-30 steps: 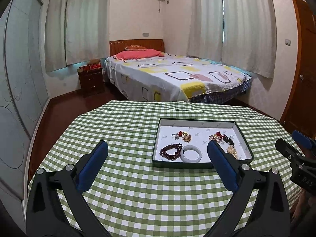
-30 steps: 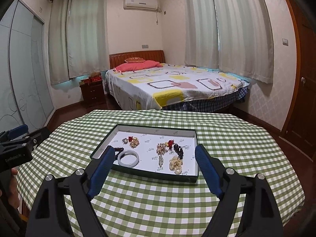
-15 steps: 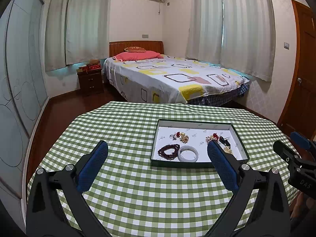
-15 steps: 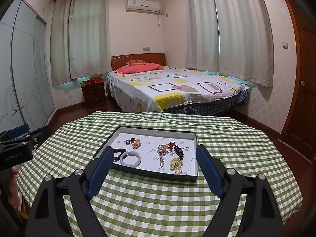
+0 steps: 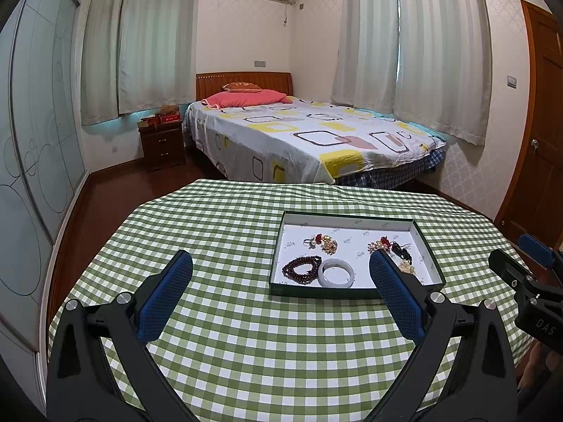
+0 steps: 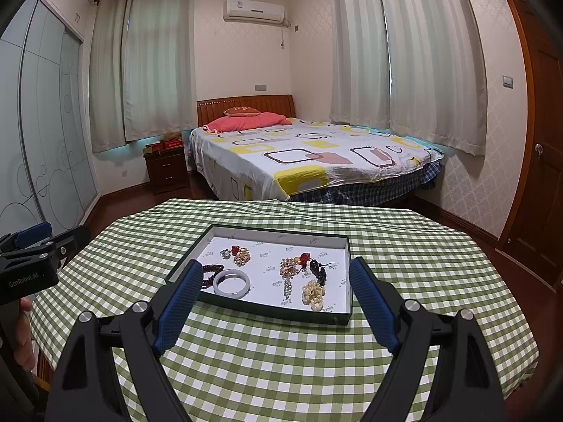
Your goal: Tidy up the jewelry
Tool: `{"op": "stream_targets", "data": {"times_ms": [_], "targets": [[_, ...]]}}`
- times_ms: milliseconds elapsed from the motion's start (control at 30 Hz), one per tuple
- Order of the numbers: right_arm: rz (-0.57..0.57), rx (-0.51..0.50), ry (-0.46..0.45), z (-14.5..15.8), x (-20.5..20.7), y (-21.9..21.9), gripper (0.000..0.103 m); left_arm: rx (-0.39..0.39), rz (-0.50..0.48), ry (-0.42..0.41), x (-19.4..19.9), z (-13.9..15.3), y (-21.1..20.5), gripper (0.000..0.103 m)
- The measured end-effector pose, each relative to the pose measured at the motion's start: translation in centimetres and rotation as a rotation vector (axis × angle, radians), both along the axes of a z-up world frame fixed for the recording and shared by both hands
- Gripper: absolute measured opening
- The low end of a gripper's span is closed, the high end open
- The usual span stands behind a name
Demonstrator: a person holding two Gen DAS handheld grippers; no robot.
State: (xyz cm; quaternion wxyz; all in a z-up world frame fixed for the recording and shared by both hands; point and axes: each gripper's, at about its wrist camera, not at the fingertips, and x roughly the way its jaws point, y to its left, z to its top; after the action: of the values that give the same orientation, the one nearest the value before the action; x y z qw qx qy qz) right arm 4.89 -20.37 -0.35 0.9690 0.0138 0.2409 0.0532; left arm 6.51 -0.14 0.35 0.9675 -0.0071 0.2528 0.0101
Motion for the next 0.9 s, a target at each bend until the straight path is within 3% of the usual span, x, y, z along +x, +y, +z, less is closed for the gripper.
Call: {"op": "stream_targets", "data": {"times_ms": [900], "targets": [[0.000, 0.001, 0.008, 0.01, -0.12, 0.05, 0.082, 0.021, 0.015, -0.001, -0.03, 0.02, 0.27, 0.099]]}}
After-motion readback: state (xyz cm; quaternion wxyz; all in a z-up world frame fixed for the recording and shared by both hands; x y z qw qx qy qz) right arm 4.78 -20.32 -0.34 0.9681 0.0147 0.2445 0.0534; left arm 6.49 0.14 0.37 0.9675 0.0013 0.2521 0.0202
